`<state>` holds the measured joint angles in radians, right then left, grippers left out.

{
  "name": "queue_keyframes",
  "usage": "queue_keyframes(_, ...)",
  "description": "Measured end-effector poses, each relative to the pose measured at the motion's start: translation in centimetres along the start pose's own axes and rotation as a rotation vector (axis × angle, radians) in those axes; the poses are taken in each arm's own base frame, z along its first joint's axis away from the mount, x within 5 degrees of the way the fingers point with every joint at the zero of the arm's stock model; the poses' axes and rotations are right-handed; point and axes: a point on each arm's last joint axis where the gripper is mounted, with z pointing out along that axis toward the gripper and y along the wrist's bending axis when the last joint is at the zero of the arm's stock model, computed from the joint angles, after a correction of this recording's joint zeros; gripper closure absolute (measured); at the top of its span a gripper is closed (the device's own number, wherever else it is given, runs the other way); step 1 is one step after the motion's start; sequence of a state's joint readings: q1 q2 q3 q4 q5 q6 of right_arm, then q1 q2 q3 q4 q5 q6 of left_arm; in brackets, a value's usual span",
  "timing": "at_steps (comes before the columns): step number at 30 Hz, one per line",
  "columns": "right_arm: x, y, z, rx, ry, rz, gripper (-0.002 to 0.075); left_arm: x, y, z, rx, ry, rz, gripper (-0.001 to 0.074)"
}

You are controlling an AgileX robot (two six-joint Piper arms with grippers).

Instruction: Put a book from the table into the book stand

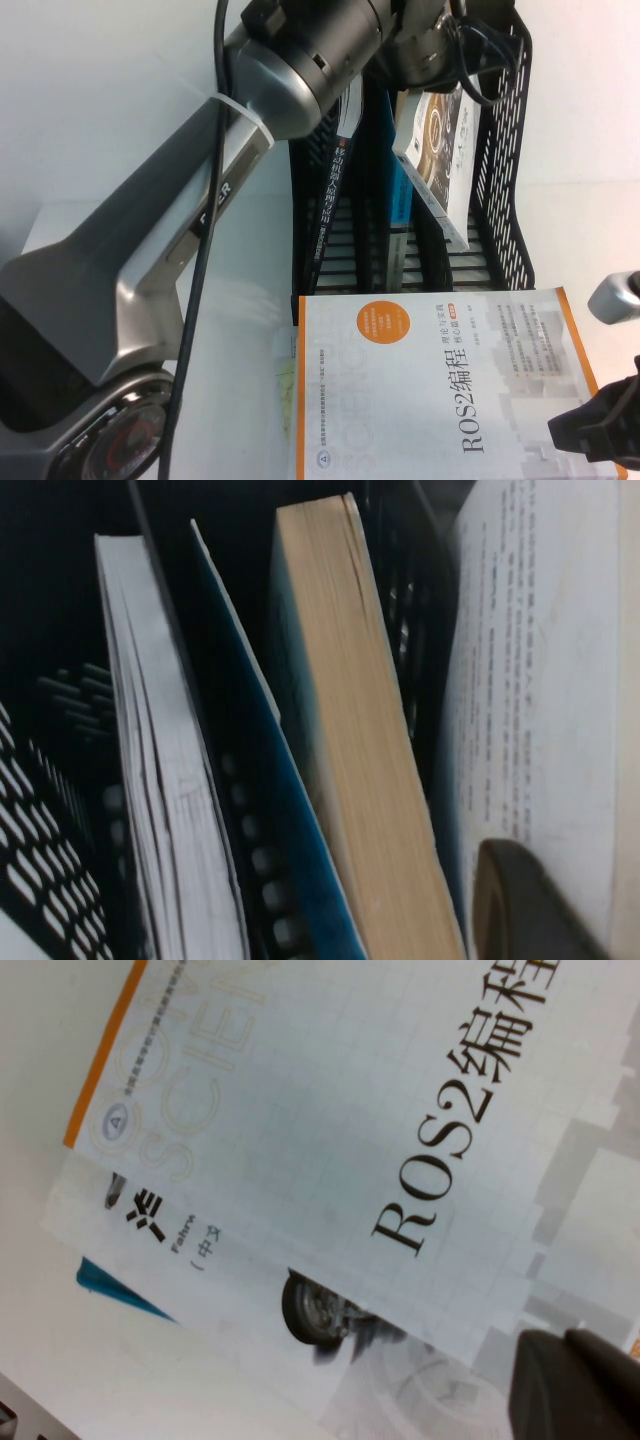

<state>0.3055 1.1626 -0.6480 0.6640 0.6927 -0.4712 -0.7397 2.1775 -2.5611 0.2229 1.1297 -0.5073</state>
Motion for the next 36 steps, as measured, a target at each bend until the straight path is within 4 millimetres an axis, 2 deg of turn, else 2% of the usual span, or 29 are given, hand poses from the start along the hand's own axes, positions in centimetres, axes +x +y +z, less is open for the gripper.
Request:
queue_keyframes(6,0.0,0.0,0.0,0.0,0.0,0.0,0.0729,-0.1,0.2,0.1,0.01,0.001,-0.001,0.0637)
queue_keyframes(9,0.0,0.0,0.0,0.0,0.0,0.0,0.0729,-0.3,0.1,0.1,0.023,-0.022,0.002,0.0613)
queue_keyframes(14,0.0,0.0,0.0,0.0,0.0,0.0,0.0729,-1.1,0.0,-0.5,0.043,-0.087,0.006,0.0484)
queue_keyframes(17,0.0,0.0,0.0,0.0,0.0,0.0,0.0729,-1.2,0.0,-0.6,0.044,-0.096,0.007,0.0442)
queue_keyframes(21,0.0,-0.1,0.0,0.006,0.003,-0.007,0.0729,-1.2,0.1,-0.7,0.033,-0.092,0.02,0.0437)
queue_keyframes(24,0.1,-0.2,-0.1,0.031,0.01,-0.034,0.0729,-1.2,0.3,-1.3,0.011,-0.075,0.048,0.0482)
queue_keyframes(26,0.2,-0.4,-0.6,0.072,-0.001,-0.05,0.0729,-1.2,0.7,-2.3,-0.012,-0.054,0.096,0.0573)
queue_keyframes(29,0.4,-0.8,-2.0,0.179,-0.053,-0.061,0.0729,-1.8,1.3,-5.3,-0.035,-0.056,0.154,0.0686)
queue_keyframes(32,0.8,-1.2,-4.3,0.321,-0.139,-0.063,0.0729,-2.7,1.9,-9.0,-0.031,-0.099,0.141,0.0721)
queue_keyframes(36,1.9,-1.0,-8.1,0.464,-0.322,-0.03,0.0729,-3.5,2.6,-14.2,0.004,-0.168,0.147,0.0732)
